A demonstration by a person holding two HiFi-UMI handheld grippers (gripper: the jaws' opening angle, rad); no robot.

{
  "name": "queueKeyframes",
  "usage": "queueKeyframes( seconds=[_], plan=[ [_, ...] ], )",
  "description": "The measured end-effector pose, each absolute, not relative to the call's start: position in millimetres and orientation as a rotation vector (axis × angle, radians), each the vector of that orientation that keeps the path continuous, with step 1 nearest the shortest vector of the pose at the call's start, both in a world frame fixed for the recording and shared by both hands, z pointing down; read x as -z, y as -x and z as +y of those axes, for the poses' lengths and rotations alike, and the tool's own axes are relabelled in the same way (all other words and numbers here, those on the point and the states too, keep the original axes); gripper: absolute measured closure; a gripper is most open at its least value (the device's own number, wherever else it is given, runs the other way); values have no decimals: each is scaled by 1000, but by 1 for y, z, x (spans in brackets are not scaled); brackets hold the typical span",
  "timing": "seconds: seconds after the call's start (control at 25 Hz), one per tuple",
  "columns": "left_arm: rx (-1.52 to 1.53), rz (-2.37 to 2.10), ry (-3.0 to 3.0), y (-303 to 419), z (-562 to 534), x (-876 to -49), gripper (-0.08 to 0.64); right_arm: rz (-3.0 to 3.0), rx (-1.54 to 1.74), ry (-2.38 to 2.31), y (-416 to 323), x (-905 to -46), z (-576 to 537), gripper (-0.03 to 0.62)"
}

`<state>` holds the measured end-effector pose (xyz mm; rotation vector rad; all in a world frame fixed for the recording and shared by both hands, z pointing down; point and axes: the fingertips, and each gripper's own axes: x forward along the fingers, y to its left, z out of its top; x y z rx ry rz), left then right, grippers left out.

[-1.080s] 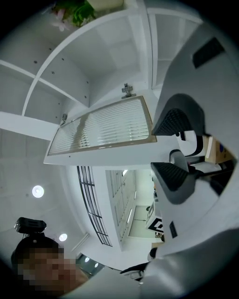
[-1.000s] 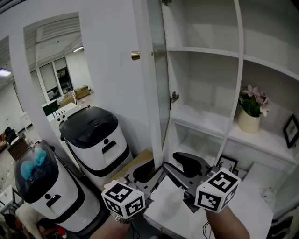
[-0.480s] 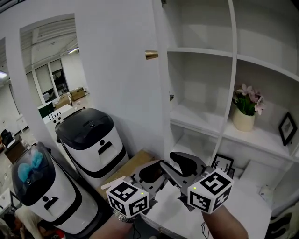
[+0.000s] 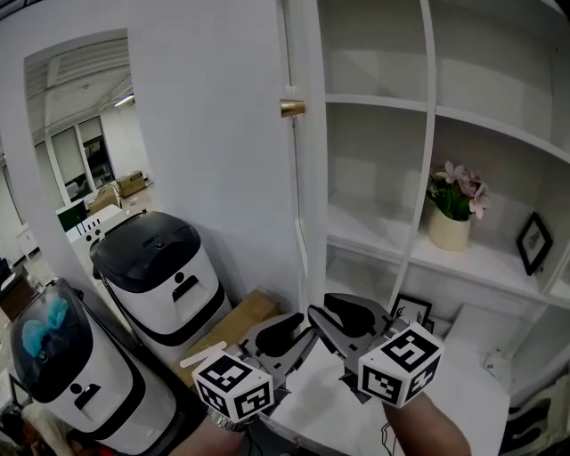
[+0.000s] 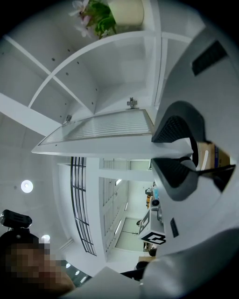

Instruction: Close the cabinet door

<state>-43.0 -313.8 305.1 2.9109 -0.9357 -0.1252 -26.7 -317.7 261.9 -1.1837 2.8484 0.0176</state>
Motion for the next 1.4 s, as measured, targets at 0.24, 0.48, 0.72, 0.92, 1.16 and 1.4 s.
queueKeyframes(
  seconds=[0.24,0.48,0.72,0.92,1.16,1.4],
  plan=[
    [168,-938,-2886,51,-316,-307,482,2803,-36,1307,-3,-264,-323,508],
    [171,-878,-2886,41,-316,-308,537,2742,-4,1396,-30,-264,-330,518],
    [159,-791,-2877,27,-320,-316,554,2684,8,1469,-54,-265,-337,528],
    [152,-689,-2873,13,-324,-321,554,2639,2,1539,-73,-265,-345,532],
    [140,-600,-2890,2,-330,-323,555,2590,-2,1610,-84,-265,-352,531],
    [123,-546,-2906,-8,-335,-323,555,2525,-2,1707,-105,-266,-363,517]
  ],
)
